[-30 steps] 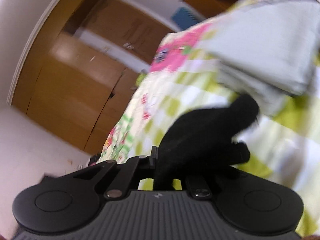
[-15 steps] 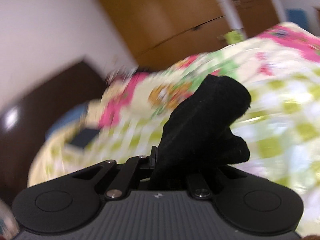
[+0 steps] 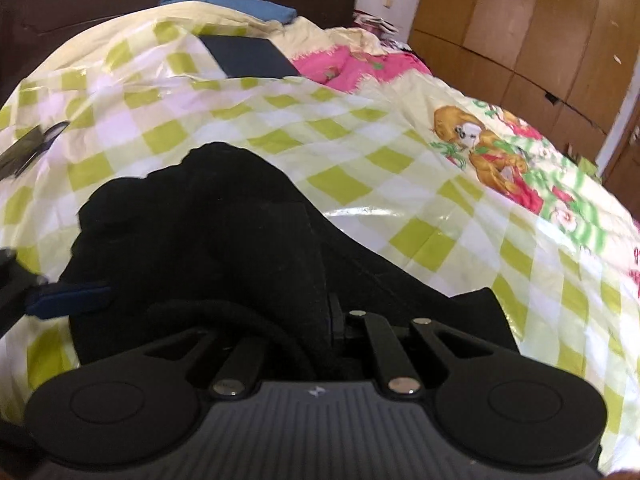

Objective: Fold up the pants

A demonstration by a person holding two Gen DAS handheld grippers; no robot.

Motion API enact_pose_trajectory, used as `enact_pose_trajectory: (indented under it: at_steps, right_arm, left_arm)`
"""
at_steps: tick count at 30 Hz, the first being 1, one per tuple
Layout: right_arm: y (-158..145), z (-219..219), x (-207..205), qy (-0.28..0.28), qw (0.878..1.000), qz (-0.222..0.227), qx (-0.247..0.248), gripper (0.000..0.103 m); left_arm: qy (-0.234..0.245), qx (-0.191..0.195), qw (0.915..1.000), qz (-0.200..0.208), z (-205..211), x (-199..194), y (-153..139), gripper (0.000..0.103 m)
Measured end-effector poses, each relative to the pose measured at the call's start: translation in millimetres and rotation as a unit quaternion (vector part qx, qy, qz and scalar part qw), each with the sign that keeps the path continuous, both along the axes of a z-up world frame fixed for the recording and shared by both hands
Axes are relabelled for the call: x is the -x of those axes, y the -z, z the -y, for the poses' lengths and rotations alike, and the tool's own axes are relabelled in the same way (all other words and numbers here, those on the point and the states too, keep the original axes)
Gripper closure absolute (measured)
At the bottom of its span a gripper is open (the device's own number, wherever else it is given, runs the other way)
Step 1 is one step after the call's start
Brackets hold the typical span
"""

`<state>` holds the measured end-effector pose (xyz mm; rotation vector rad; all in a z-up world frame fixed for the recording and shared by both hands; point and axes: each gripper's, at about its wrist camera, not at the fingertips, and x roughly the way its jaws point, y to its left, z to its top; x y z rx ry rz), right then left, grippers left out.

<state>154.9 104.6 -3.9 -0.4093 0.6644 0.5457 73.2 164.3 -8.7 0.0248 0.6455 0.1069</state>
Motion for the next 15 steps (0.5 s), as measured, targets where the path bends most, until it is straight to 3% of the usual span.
enact_pose_trajectory:
  at_steps: [5,8,12,15]
  right_arm:
    - [-7,-6,-8,0.006,1.000,0.008,0.006,0.092]
    - [-8,-12,-22,0.022,1.000,-0.011,-0.013,0.091]
    - [-34,1,-37,0.067,0.987,-0.064,-0.134,0.095]
    - [-61,-4,-36,0.065,0.979,-0.060,-0.186,0.095]
  left_arm:
    - [0.007,-0.049,0.9987,0.013,3,7,3,0.017]
    - [0.008,-0.062,0.9980,0.015,-4,4,5,0.017]
    - [0.010,-0.074,0.9970,0.023,-10,6,4,0.017]
    - [0.009,-0.084,0.9963,0.019,-12,5,8,0.017]
